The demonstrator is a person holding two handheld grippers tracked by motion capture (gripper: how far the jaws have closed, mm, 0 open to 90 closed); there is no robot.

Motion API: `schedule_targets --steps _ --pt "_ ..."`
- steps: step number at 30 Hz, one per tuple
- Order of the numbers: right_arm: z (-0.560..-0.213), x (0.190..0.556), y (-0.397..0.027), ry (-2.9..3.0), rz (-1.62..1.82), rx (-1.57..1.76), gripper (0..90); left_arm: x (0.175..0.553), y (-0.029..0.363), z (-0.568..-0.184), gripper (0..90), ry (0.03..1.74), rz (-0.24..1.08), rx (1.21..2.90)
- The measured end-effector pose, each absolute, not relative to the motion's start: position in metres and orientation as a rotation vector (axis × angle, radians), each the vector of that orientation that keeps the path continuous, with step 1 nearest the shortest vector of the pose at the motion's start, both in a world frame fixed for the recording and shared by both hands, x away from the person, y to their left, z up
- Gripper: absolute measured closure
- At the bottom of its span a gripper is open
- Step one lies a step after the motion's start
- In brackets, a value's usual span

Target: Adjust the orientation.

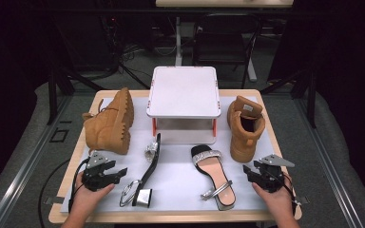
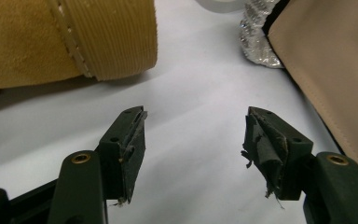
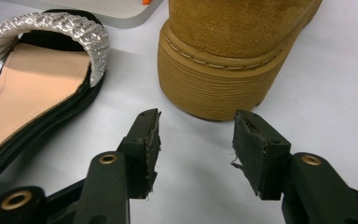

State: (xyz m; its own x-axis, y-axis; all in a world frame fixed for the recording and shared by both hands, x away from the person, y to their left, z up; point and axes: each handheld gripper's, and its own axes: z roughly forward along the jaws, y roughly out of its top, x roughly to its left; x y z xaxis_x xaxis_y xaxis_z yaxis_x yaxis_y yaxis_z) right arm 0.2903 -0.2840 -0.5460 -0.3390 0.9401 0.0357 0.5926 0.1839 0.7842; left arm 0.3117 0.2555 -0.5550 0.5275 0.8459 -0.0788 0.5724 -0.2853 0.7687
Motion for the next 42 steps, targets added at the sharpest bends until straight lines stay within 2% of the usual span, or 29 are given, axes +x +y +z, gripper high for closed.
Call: schedule_targets --steps 9,29,42 --pt "-0.546 0.294 -0.284 2.023 1.047 1.438 49.7 0.306 0.264 -0.554 37.6 1.2 0.462 1.976" --pt "-0.546 0.291 -0.286 2.044 1.036 1.477 50.3 0.306 0.262 -0.549 38.3 1.188 0.393 1.974" --pt "-0.546 0.29 -0.287 2.035 1.036 1.494 50.5 0.296 0.256 -0.534 44.9 1.154 0.36 1.934"
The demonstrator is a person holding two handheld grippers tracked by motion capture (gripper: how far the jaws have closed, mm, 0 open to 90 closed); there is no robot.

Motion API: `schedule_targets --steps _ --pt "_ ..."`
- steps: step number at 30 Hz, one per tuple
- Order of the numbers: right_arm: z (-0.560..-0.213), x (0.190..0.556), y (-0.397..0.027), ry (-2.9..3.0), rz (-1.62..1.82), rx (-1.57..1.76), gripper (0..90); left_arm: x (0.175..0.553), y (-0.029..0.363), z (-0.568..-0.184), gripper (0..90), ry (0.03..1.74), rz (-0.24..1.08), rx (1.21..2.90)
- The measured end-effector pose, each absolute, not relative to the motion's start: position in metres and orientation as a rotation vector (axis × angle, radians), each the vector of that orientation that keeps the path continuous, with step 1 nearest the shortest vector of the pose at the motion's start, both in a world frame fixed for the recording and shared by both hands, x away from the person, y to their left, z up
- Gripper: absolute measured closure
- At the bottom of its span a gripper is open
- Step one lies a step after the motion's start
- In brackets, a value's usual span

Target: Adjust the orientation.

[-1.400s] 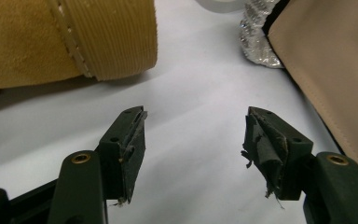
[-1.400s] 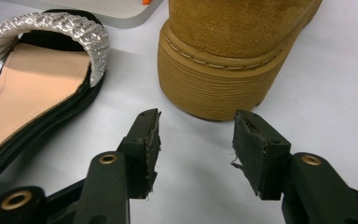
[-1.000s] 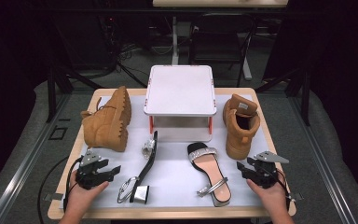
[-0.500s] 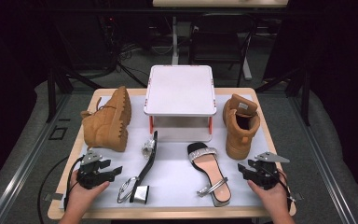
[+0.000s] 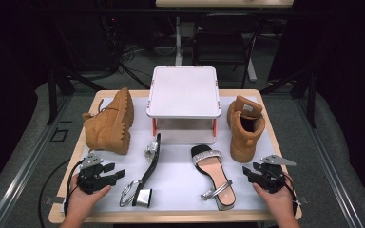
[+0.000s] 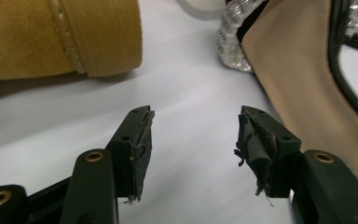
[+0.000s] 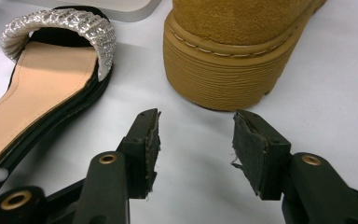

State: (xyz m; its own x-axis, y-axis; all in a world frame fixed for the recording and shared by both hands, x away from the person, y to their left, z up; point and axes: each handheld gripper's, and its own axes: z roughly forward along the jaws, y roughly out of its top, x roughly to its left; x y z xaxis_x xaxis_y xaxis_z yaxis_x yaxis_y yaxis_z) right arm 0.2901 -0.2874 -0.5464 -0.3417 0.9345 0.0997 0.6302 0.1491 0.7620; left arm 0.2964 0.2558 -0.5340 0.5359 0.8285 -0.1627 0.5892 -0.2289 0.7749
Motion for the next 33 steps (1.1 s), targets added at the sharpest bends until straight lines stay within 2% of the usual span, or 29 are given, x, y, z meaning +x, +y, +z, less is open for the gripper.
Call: schedule_targets --steps 22,33 --pt "-0.547 0.291 -0.291 2.03 1.056 1.525 50.2 0.275 0.222 -0.499 49.4 1.067 0.274 1.928" --pt "-0.547 0.291 -0.292 2.031 1.062 1.528 49.7 0.271 0.209 -0.5 53.6 1.032 0.238 1.965"
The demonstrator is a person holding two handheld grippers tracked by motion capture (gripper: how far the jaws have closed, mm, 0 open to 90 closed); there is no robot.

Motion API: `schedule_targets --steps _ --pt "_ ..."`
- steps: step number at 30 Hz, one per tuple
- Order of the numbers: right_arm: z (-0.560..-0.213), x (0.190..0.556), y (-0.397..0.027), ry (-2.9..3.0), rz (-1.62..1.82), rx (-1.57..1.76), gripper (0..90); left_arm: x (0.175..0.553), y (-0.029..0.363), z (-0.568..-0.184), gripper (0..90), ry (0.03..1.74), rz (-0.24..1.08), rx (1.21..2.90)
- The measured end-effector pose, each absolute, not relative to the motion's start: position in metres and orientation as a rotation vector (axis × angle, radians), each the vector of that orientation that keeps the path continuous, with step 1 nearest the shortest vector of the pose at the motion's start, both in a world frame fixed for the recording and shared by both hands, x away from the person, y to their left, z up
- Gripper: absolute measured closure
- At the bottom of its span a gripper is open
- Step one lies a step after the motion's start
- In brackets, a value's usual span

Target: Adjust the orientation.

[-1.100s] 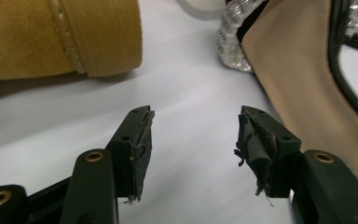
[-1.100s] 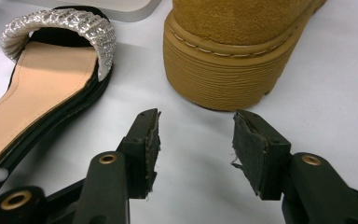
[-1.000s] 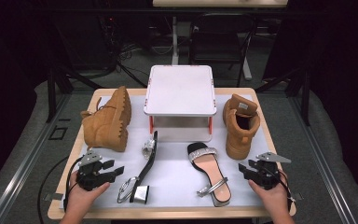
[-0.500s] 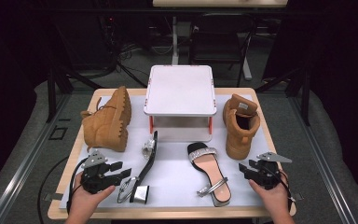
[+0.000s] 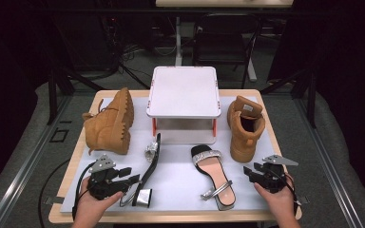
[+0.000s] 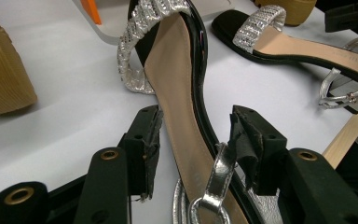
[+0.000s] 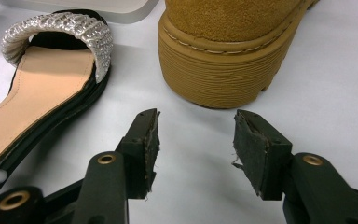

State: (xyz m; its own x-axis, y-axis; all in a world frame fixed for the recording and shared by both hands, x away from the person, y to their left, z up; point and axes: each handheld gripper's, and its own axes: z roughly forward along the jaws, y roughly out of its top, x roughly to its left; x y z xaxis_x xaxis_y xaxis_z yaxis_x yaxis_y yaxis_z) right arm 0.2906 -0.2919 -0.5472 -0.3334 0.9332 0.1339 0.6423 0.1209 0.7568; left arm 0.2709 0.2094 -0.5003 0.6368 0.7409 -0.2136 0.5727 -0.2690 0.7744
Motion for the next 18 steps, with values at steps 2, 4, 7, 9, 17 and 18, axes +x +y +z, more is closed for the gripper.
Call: schedule_targets --steps 2,4,7,9,17,18 --pt "-0.5474 0.2909 -0.2922 2.031 1.059 1.531 49.5 0.2711 0.2079 -0.5016 55.2 1.028 0.221 1.97" --pt "-0.5477 0.291 -0.2921 2.03 1.065 1.533 49.4 0.2713 0.207 -0.5026 56.3 1.019 0.213 1.977" --pt "-0.548 0.291 -0.2922 2.028 1.067 1.535 49.4 0.2715 0.205 -0.504 58.8 1.014 0.209 1.988" --pt "-0.548 0.291 -0.2923 2.027 1.069 1.535 49.4 0.2713 0.2033 -0.5051 60.8 1.012 0.204 1.991" --pt "-0.548 0.2909 -0.2928 2.029 1.065 1.541 49.2 0.2706 0.1997 -0.5073 68.9 0.992 0.185 2.021" --pt "-0.5481 0.291 -0.2927 2.028 1.067 1.542 49.2 0.2704 0.1996 -0.5072 70.6 0.99 0.183 2.023"
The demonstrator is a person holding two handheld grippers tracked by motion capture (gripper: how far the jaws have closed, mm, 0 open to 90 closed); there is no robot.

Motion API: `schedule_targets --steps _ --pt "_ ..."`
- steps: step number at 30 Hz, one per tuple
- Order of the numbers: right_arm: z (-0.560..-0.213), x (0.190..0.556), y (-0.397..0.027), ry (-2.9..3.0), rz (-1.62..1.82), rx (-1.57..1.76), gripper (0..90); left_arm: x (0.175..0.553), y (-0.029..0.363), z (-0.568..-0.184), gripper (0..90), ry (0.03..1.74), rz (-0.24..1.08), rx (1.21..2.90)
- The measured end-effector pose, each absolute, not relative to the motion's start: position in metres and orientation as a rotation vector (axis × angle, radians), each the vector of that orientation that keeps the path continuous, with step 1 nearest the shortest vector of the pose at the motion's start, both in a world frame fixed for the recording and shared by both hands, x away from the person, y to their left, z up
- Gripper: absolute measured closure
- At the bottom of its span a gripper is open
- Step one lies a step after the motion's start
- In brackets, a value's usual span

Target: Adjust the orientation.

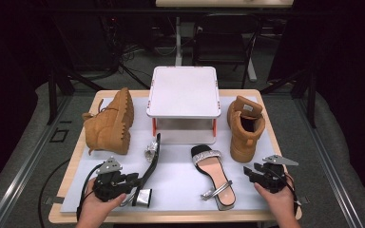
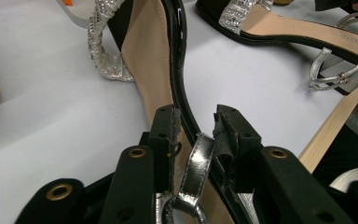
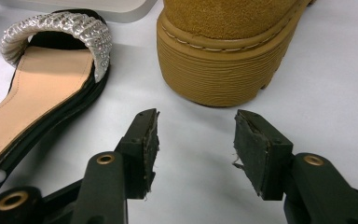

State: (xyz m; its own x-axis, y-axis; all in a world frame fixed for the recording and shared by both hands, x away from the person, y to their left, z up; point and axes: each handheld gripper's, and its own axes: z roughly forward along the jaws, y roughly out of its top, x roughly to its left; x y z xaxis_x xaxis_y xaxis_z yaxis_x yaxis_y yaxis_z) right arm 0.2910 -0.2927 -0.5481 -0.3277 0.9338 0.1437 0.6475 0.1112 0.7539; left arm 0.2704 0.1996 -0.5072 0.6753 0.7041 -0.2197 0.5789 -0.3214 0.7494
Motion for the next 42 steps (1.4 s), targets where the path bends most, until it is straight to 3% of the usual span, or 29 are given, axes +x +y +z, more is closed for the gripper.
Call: schedule_targets --steps 14,28,42 --pt "-0.548 0.291 -0.293 2.028 1.069 1.546 49.2 0.269 0.195 -0.505 79.8 0.939 0.189 2.049" --pt "-0.549 0.292 -0.293 2.035 1.061 1.552 49.1 0.269 0.187 -0.504 80.3 0.921 0.177 2.037" --pt "-0.55 0.292 -0.293 2.034 1.068 1.557 49.1 0.273 0.156 -0.506 81.0 0.865 0.128 2.024"
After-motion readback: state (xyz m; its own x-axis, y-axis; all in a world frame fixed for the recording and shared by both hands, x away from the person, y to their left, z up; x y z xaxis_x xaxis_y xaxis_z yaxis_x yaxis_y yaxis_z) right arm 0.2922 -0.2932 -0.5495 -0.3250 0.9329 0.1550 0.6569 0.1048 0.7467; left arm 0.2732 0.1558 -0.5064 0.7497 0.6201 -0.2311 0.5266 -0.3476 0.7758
